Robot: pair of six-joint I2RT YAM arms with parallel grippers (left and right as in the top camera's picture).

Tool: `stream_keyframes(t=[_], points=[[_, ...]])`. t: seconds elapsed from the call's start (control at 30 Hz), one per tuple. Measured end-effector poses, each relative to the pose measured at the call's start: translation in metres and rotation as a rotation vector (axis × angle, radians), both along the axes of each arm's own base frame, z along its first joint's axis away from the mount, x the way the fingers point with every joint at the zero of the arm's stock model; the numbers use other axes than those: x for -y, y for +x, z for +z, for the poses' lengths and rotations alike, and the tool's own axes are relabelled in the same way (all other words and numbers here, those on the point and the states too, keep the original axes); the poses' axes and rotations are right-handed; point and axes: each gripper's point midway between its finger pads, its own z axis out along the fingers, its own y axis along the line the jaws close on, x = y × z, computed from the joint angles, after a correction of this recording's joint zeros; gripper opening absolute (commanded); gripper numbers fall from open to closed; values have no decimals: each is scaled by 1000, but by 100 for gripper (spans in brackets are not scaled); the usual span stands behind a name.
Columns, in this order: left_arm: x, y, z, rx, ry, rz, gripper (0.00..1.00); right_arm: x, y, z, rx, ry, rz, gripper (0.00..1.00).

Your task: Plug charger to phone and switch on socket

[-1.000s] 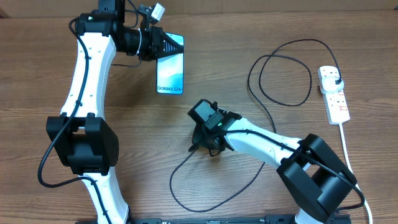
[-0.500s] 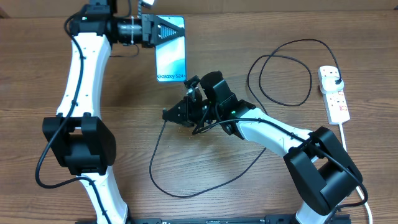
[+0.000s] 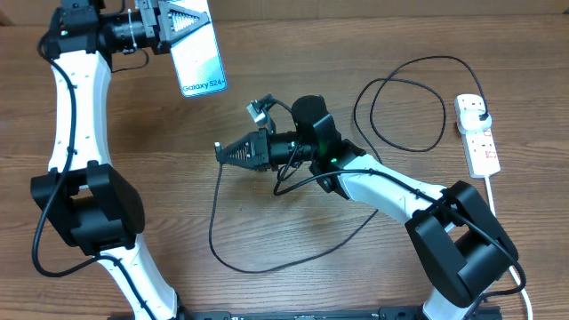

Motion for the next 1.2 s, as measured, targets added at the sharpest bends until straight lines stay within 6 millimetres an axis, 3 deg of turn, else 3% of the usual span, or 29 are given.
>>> stream_keyframes(t=[0.2,0.5,0.7,1.07,1.2], points=[[1,-2,2,-44,-24,-11,4,-2,6,37,98,125,-20,4],[-1,7,-1,-107,-11,39,4,11,32,63,120,210,-129,4],[0,11,-5,-134,3,64,4,15,39,63,113,213,-152,4],[33,4,-5,-86,21,-7,4,17,38,72,129,242,-150,4],[34,2,-4,-74,19,-16,4,17,38,72,128,242,-148,4]])
